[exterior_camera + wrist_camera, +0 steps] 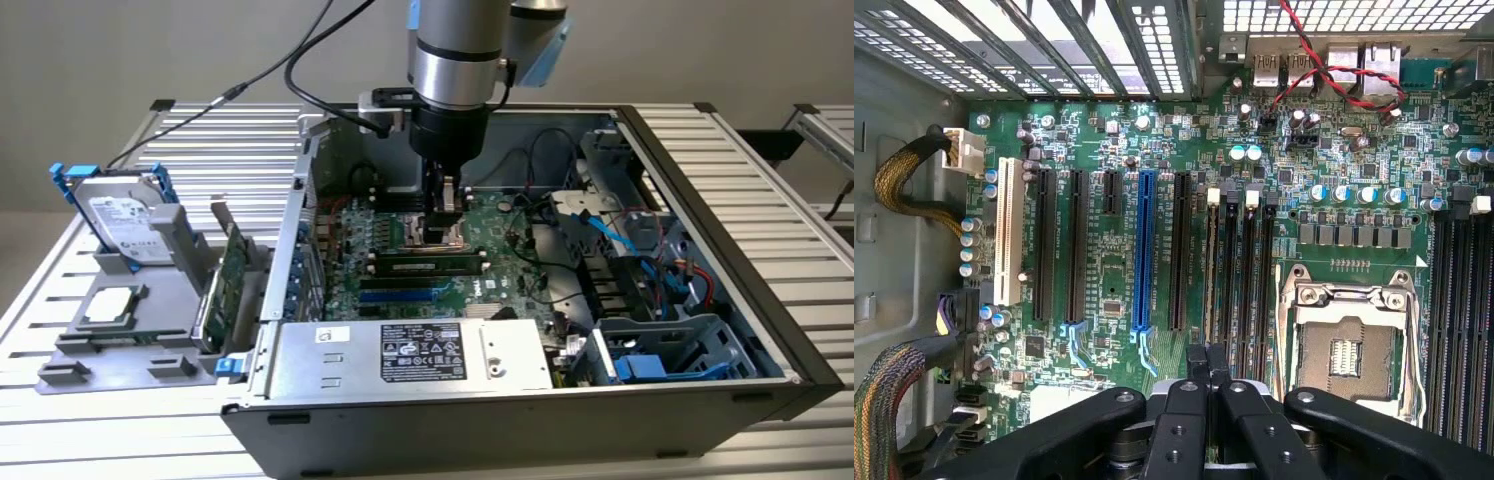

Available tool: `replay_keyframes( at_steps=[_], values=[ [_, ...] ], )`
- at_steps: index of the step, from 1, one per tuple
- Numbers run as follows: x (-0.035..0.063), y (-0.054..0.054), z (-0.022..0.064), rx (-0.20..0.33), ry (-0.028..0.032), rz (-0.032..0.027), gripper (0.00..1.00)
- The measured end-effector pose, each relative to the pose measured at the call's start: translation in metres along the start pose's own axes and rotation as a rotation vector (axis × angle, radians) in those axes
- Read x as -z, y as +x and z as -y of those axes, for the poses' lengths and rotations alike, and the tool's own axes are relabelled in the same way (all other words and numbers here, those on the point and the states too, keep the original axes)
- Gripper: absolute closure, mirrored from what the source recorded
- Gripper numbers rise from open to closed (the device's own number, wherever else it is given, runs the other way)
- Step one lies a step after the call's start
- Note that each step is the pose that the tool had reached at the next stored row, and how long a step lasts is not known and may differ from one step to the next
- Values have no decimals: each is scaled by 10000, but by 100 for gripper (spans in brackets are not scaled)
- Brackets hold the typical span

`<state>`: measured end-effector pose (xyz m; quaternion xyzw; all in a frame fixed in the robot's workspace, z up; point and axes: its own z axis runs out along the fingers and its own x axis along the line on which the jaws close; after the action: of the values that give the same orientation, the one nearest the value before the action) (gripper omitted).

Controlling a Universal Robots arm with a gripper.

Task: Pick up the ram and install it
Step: 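Press down the ram until it locks into place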

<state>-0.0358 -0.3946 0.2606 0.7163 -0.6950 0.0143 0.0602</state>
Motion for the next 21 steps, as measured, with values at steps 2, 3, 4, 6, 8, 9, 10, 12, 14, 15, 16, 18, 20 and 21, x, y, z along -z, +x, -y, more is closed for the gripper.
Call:
replay_keyframes(
  at_steps=[2,3,4,6,8,9,10,12,14,15,16,18,20,21],
  values=[
    [0,0,0,0,0,0,89],
    [0,0,0,0,0,0,89],
    [-4,-1,0,0,0,-1,89],
    [-38,-3,2,1,-1,-2,89],
    [-75,-8,5,1,1,0,89],
    [-93,-10,6,1,1,0,89],
    [-111,-11,8,0,0,-1,89],
    [-147,-16,10,0,1,0,89],
    [-182,-24,13,0,1,1,89],
    [-200,-32,15,-1,0,0,89],
    [-213,-36,17,0,1,-1,89],
    [-216,-37,17,1,1,-4,89],
    [-230,-45,20,0,3,0,89],
    [-239,-52,24,0,3,-1,89]
  ],
)
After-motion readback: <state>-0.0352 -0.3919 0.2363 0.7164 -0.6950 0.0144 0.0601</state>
